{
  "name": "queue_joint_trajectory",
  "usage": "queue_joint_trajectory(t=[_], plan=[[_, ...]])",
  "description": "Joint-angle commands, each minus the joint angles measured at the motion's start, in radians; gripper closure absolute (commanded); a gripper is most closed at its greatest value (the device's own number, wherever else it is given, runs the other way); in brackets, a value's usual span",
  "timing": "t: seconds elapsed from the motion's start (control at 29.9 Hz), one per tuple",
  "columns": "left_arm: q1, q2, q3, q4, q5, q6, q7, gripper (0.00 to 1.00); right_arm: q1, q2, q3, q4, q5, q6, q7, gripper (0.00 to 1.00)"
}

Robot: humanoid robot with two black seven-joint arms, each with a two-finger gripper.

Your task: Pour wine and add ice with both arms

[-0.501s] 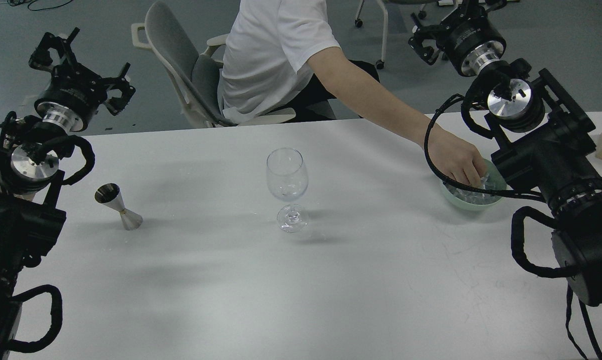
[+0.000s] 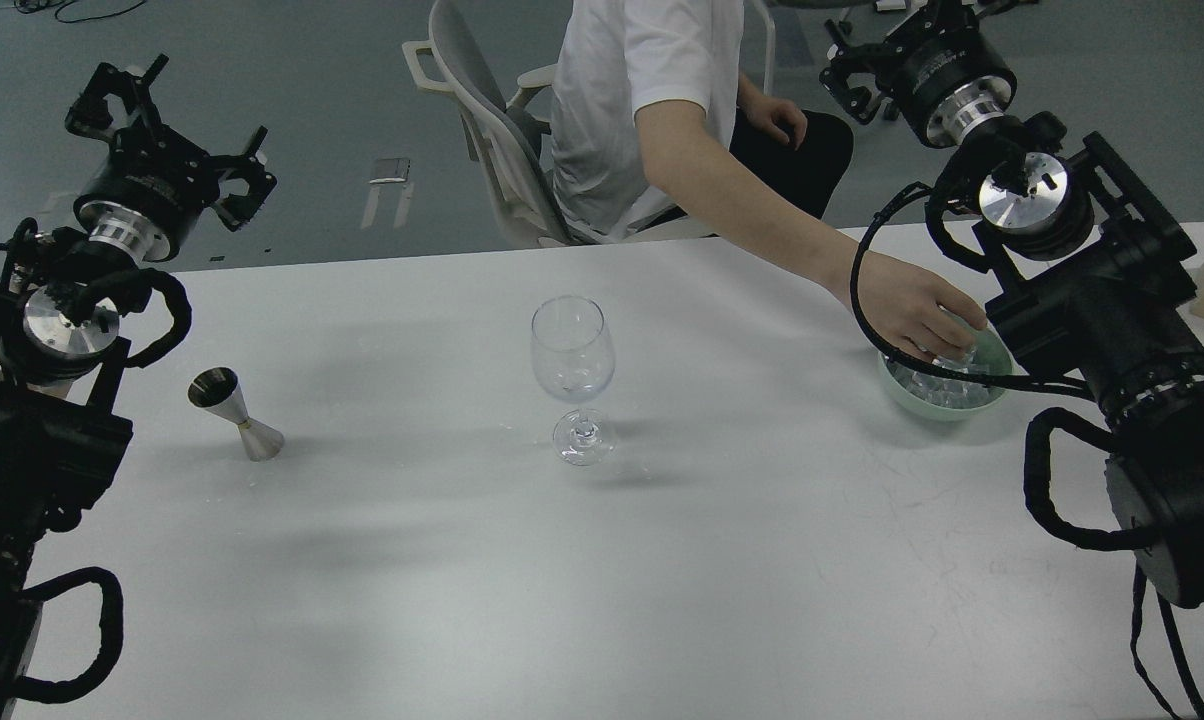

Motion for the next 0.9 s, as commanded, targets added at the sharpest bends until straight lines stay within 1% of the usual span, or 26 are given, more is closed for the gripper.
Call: queue_joint_trajectory(t=[0.0,0.03,0.1,0.23,0.37,0.53,0.64,0.87], plan=[[-0.002,0.010,0.021,0.008,0.016,-0.049,-0.003,0.02,0.007,-0.004,0.002,0.000,0.002,0.006,0.017,0.00],[-0.003,0.021,0.021,0.010,0.026,-0.065,-0.005,0.02,0.007,-0.004,0.001,0.000,0.002,0.009,0.028,0.00],[-0.003,0.024,0.021,0.010,0.029,-0.068,-0.003,0.02,0.008,-0.002,-0.001,0.000,0.002,0.017,0.036,0.00],[-0.002,0.029,0.014,0.010,0.010,-0.092,0.009,0.02,0.007,-0.004,-0.011,-0.002,-0.001,0.025,0.031,0.00],[0.006,0.030,0.002,0.010,-0.013,-0.129,0.000,0.02,0.007,-0.002,-0.013,0.000,-0.001,0.026,0.027,0.00],[0.001,0.032,0.005,0.021,-0.049,-0.109,-0.008,0.02,-0.001,-0.002,-0.013,0.007,-0.001,0.026,0.033,0.00],[0.001,0.035,0.007,0.025,-0.053,-0.122,-0.006,0.02,-0.003,-0.004,-0.013,0.007,-0.001,0.026,0.036,0.00],[0.005,0.035,0.021,0.024,-0.040,-0.115,-0.003,0.02,-0.006,-0.004,-0.013,0.007,-0.001,0.026,0.036,0.00]])
